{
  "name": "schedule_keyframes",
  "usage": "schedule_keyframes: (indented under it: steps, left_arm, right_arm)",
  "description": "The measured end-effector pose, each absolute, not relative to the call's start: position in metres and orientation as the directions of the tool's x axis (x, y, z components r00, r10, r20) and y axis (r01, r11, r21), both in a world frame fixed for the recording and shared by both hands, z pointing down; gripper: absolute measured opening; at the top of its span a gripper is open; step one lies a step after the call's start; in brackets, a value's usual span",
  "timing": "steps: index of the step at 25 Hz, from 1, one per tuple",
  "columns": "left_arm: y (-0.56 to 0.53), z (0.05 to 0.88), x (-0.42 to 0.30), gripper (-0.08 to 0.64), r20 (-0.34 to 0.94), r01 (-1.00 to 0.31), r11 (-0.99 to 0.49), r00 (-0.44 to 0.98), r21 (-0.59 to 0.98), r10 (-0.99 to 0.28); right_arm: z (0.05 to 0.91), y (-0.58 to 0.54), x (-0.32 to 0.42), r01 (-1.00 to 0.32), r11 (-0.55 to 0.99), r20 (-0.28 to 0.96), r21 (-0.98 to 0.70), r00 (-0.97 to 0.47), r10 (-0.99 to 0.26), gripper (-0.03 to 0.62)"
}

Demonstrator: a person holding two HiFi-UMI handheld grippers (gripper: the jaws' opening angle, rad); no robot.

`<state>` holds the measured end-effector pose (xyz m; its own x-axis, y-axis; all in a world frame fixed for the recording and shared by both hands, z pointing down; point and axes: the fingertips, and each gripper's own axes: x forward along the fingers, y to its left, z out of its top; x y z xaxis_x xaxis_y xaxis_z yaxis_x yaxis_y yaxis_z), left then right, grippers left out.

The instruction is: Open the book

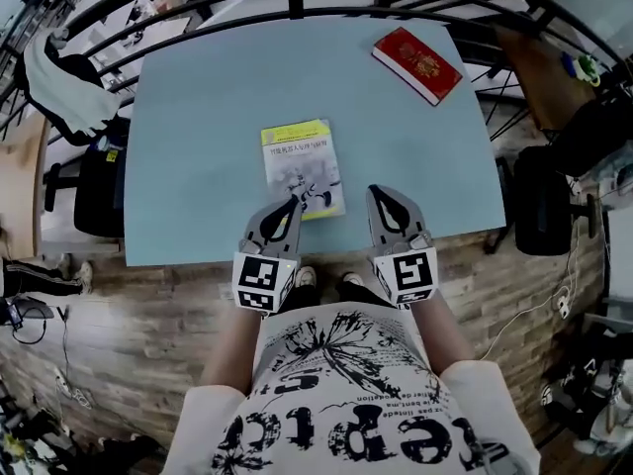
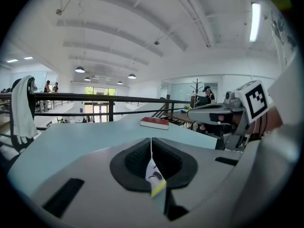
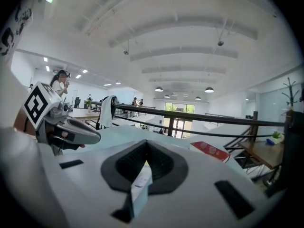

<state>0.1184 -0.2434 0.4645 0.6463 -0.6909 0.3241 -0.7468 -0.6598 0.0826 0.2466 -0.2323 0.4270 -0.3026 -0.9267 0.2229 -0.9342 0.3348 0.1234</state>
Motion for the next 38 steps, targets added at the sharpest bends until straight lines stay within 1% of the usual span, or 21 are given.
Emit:
schedule_keyframes:
  steps: [5,9,13,14,16,19,23,25,30,34,38]
  left_arm:
    - [-0.250,0.504,0.140,0.021,0.415,-0.785,-0.606,0.596,0.124,-0.687]
    - [-0.249,0.545,0.158,0.023,0.498,-0.807,-0.572,0.561,0.148,-0.661]
    - [-0.244,0.577,0.179,0.025,0.553,-0.813,-0.556,0.547,0.173,-0.628]
    - [-0.243,0.584,0.184,0.033,0.563,-0.813,-0.555,0.546,0.176,-0.620]
    - [-0.242,0.596,0.192,0.090,0.581,-0.812,-0.556,0.541,0.175,-0.608]
    - [-0.246,0.607,0.200,0.106,0.602,-0.818,-0.553,0.525,0.161,-0.602]
    - [-0.249,0.622,0.208,0.158,0.633,-0.825,-0.544,0.503,0.151,-0.588]
    - [-0.250,0.630,0.210,0.169,0.648,-0.829,-0.540,0.492,0.144,-0.582]
    - [-0.254,0.641,0.211,0.158,0.671,-0.838,-0.535,0.457,0.105,-0.584]
    - [-0.256,0.639,0.210,0.043,0.674,-0.844,-0.527,0.446,0.098,-0.589]
    - [-0.257,0.628,0.206,0.031,0.663,-0.838,-0.532,0.464,0.116,-0.587]
  right_arm:
    - [0.441,-0.245,0.259,-0.898,0.431,0.275,0.082,-0.395,-0.876,0.011]
    - [0.459,-0.251,0.273,-0.881,0.470,0.316,0.055,-0.431,-0.845,0.011]
    - [0.478,-0.255,0.284,-0.868,0.495,0.348,0.040,-0.452,-0.821,0.011]
    - [0.482,-0.255,0.285,-0.865,0.501,0.354,0.035,-0.458,-0.815,0.011]
    - [0.490,-0.256,0.287,-0.859,0.511,0.366,0.024,-0.468,-0.804,0.011]
    - [0.499,-0.255,0.289,-0.854,0.520,0.381,0.011,-0.478,-0.792,0.011]
    - [0.506,-0.257,0.296,-0.856,0.518,0.394,0.005,-0.474,-0.787,0.011]
    - [0.509,-0.257,0.299,-0.857,0.516,0.399,0.004,-0.472,-0.786,0.011]
    - [0.512,-0.256,0.305,-0.859,0.512,0.413,0.002,-0.465,-0.783,0.011]
    - [0.510,-0.257,0.309,-0.867,0.498,0.411,0.008,-0.451,-0.792,0.011]
    - [0.503,-0.259,0.309,-0.878,0.479,0.396,0.009,-0.436,-0.808,0.011]
